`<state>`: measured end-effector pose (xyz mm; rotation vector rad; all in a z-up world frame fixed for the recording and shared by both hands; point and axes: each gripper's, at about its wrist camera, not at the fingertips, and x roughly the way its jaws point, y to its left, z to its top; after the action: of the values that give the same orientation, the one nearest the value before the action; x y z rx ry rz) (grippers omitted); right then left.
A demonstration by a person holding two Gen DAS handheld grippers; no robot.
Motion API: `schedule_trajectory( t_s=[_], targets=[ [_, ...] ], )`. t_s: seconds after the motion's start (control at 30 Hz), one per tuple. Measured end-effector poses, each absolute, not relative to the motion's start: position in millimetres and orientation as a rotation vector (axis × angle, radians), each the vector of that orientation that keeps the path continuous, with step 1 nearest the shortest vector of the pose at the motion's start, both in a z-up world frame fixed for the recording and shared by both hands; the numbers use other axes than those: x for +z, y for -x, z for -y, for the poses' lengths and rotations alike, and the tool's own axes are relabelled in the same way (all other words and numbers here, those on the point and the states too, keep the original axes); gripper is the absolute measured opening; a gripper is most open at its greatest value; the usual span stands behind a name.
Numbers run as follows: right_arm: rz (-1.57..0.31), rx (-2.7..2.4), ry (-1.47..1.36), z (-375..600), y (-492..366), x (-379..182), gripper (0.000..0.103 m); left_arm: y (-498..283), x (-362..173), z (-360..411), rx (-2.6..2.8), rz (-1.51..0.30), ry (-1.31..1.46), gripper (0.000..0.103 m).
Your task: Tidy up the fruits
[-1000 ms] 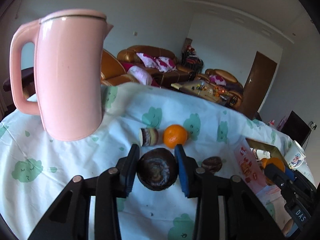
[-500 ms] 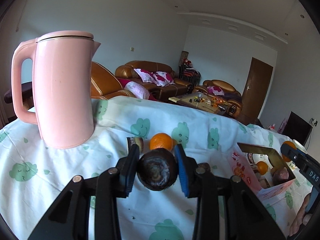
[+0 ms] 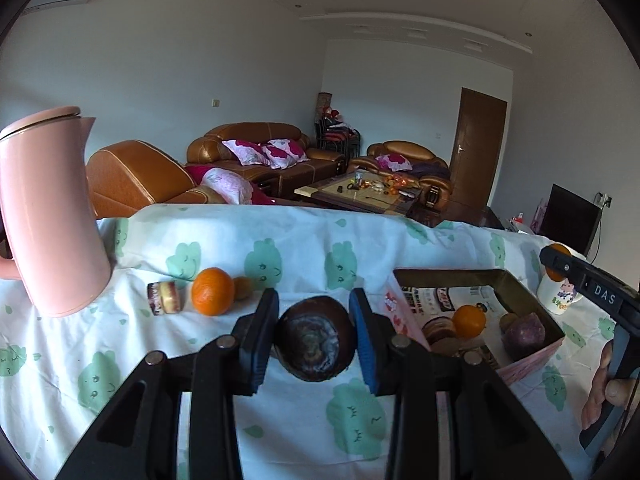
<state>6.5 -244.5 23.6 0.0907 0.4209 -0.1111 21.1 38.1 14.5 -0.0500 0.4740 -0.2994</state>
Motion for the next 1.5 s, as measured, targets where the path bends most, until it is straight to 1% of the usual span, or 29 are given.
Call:
schedule_trajectory(
  t_s=[0.3, 0.63, 0.9, 1.13, 1.17, 1.2, 1.23, 1.27, 1.3, 1.33, 1.37, 1.4, 1.43, 1.47, 1.5],
  targets=[
    [-0.445, -0.178, -0.12, 281.0, -16.0, 17.8, 0.036, -27.1, 17.9, 35.7, -0.384, -0.5, -0.019, 0.038],
    [-0.545, -0.131, -0.151, 284.2, -41.9, -2.6, 0.036, -35.5, -0.5, 106.9, -0.416, -0.608, -0.117, 0.038],
    [-0.604, -0.08, -0.166, 278.0, -53.2, -15.0, 0.036, -44.6, -8.0, 116.6, -0.36, -0.675, -0.153, 0.038],
    [-0.633, -0.029, -0.227, 281.2, -57.0, -22.4, 0.036, -43.2, -8.7, 119.2, -0.338, -0.666, -0.174, 0.04],
    [-0.641, -0.018, -0.248, 283.1, -57.6, -24.2, 0.036, -42.4, -8.2, 118.7, -0.333, -0.663, -0.173, 0.042],
    [-0.651, 0.0, -0.271, 284.6, -58.5, -26.0, 0.037, -42.4, -7.4, 119.1, -0.326, -0.658, -0.171, 0.053],
    [-0.65, 0.018, -0.283, 284.7, -58.3, -26.3, 0.037, -41.1, -6.4, 118.3, -0.319, -0.649, -0.17, 0.061],
    [-0.649, 0.023, -0.289, 283.8, -57.7, -25.9, 0.04, -40.6, -5.1, 117.4, -0.312, -0.634, -0.167, 0.078],
    [-0.644, 0.026, -0.293, 283.0, -56.4, -25.0, 0.042, -37.5, -2.6, 115.5, -0.305, -0.615, -0.164, 0.088],
    [-0.634, 0.029, -0.297, 282.6, -54.7, -23.6, 0.049, -33.8, 0.0, 114.3, -0.303, -0.59, -0.161, 0.091],
    [-0.62, 0.028, -0.302, 282.4, -52.6, -21.3, 0.059, -29.5, 3.1, 112.9, -0.305, -0.565, -0.16, 0.097],
    [-0.596, 0.024, -0.31, 283.3, -49.1, -18.5, 0.064, -25.8, 6.2, 112.2, -0.307, -0.544, -0.163, 0.102],
    [-0.566, 0.02, -0.319, 284.7, -44.7, -15.1, 0.072, -21.7, 9.0, 111.9, -0.305, -0.523, -0.171, 0.103],
    [-0.535, 0.01, -0.327, 286.2, -40.2, -11.4, 0.076, -18.6, 11.7, 111.3, -0.301, -0.506, -0.178, 0.103],
    [-0.507, -0.002, -0.331, 287.8, -35.9, -8.3, 0.076, -16.4, 13.7, 110.4, -0.295, -0.495, -0.183, 0.103]
  ],
)
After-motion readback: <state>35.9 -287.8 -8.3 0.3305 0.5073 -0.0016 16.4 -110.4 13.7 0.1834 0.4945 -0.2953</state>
